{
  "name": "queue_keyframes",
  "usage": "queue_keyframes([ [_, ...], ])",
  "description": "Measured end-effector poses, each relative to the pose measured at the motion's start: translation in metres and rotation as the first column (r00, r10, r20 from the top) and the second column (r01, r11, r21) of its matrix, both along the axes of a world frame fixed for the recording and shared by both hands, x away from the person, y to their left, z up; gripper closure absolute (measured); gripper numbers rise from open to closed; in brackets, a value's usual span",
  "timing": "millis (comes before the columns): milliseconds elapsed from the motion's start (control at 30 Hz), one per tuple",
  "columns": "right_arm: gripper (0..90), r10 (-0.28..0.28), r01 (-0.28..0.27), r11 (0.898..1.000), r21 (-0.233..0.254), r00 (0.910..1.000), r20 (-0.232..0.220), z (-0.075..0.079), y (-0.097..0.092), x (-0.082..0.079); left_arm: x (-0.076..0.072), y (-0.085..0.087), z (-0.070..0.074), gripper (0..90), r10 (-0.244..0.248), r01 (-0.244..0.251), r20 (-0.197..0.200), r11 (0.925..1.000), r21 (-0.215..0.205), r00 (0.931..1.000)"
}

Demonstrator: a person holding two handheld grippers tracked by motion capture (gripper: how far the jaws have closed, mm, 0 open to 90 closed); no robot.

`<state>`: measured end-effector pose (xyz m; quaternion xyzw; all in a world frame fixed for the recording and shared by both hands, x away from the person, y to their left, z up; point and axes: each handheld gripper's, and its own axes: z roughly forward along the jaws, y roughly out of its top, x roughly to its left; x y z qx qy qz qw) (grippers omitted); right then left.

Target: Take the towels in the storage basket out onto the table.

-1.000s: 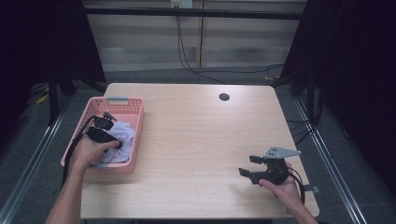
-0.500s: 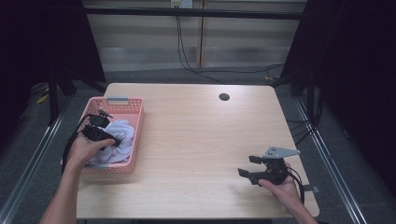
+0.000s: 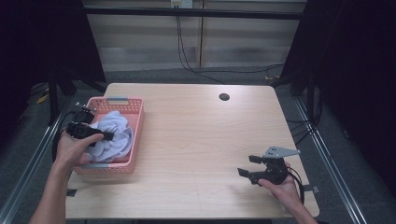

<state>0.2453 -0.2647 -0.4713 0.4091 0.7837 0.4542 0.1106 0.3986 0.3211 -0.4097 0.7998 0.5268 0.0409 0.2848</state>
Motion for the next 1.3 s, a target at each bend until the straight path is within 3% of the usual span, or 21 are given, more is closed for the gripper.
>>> queue_keyframes([
  [267, 24.8, 0.001, -0.001, 1.0, 0.003, 1.0, 0.002, 0.0, -0.001, 0.0, -0.007, 0.014, 0.019, 48.2, 0.02, -0.014, 0.065, 0.9955, -0.093, 0.9977],
  [300, 24.8, -0.001, 0.001, 1.0, 0.005, 1.0, 0.001, 0.001, 0.0, 0.0, -0.007, 0.015, 0.021, 48.2, 0.02, -0.011, 0.071, 0.9925, -0.122, 0.9973],
  [367, 24.8, -0.001, 0.001, 1.0, 0.004, 1.0, 0.001, 0.001, 0.0, 0.0, -0.008, 0.015, 0.022, 48.2, 0.023, -0.014, 0.07, 0.9918, -0.127, 0.9973],
  [400, 24.8, 0.001, -0.001, 1.0, 0.004, 1.0, 0.002, 0.001, -0.001, 0.0, -0.009, 0.015, 0.023, 48.1, 0.037, -0.025, 0.089, 0.9906, -0.135, 0.9954],
  [833, 24.8, -0.001, 0.001, 1.0, 0.007, 1.0, 0.0, 0.001, 0.0, -0.001, -0.015, 0.02, 0.04, 48.0, 0.034, -0.014, 0.137, 0.9894, -0.145, 0.99],
  [1300, 24.7, -0.001, 0.001, 1.0, 0.006, 1.0, 0.004, 0.001, -0.001, -0.001, -0.022, 0.019, 0.073, 47.7, 0.04, -0.005, 0.23, 0.9884, -0.152, 0.9723],
])
